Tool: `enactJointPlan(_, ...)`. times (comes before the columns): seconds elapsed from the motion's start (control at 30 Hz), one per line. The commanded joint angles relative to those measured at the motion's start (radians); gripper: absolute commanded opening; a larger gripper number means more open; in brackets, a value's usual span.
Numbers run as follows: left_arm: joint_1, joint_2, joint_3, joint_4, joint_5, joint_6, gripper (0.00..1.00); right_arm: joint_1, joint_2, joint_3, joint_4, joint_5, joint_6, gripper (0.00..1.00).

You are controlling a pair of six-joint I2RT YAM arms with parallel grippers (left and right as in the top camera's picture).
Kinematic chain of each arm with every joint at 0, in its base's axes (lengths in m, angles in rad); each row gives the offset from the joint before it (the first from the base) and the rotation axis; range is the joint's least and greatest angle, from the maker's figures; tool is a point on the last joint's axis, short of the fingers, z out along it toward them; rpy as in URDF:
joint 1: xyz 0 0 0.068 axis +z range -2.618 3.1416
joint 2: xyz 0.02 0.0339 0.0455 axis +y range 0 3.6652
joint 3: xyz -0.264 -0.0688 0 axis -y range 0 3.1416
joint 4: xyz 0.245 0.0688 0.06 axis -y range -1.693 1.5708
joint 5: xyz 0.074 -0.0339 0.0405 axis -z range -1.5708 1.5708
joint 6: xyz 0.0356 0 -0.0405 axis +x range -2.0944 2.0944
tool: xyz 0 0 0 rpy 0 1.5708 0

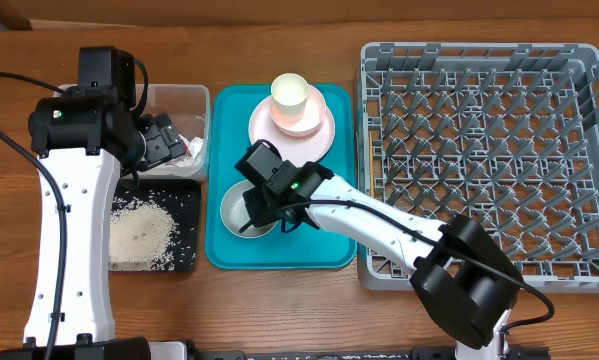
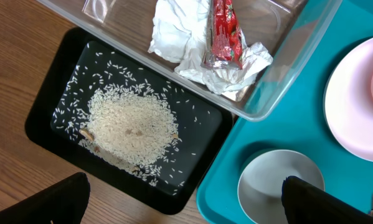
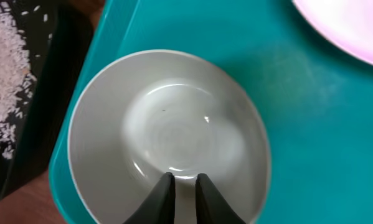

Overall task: Sort waste into correct bins and load items into the dishwasher
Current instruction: 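Move the right gripper over the white bowl on the teal tray, then lower the right gripper and close it on the white bowl's rim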

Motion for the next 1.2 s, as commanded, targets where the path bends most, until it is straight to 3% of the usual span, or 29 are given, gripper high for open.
enactJointPlan(0.0,0.000,0.002,0.010,0.001,-0.006,-0.003,1.00,-0.001,0.001,-0.003,0.003,0.047,0.019,0.15)
enactJointPlan(0.13,0.000,0.002,0.010,0.001,-0.006,-0.003,1.00,-0.001,0.001,-0.003,0.000,0.047,0.019,0.14)
enactJointPlan(0.23,0.000,0.002,0.010,0.001,-0.006,-0.003,1.00,-0.001,0.001,-0.003,-0.005,0.046,0.019,0.04)
enactJointPlan(0.7,0.000,0.002,0.010,0.001,-0.006,-0.003,1.00,-0.001,0.063,-0.003,-0.014,0.054,0.064,0.04)
enactJointPlan(1.17,0.000,0.002,0.010,0.001,-0.006,-0.003,1.00,-0.020,0.061,-0.002,-0.264,0.401,0.176,0.04)
